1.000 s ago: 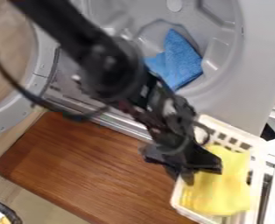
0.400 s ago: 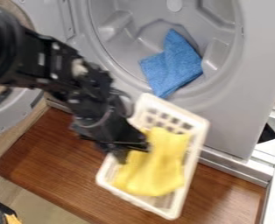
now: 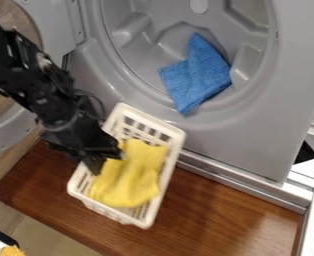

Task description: Move basket from right to left of tabble

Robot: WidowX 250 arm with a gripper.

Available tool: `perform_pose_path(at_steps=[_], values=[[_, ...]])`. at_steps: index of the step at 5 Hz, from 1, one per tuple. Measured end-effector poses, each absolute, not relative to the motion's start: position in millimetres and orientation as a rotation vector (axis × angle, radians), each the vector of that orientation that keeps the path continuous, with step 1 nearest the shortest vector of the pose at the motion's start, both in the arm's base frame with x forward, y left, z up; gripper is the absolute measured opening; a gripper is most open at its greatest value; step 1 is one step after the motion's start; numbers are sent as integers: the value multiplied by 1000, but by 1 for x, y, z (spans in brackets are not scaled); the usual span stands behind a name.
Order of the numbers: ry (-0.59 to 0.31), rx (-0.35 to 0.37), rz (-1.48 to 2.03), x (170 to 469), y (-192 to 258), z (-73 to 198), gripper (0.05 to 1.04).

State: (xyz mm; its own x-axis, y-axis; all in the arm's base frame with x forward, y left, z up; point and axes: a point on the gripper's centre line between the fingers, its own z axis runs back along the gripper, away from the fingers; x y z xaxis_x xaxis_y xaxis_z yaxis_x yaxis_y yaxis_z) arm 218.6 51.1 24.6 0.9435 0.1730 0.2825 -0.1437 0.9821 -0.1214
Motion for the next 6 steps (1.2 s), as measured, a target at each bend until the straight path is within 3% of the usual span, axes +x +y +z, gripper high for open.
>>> perform_pose_path(at_steps=[3,4,6], values=[[-212,-53,167,223,94,-20,132],[-180,-47,208,223,95,-23,331],[-163,-19,200,225,78,-10,928]])
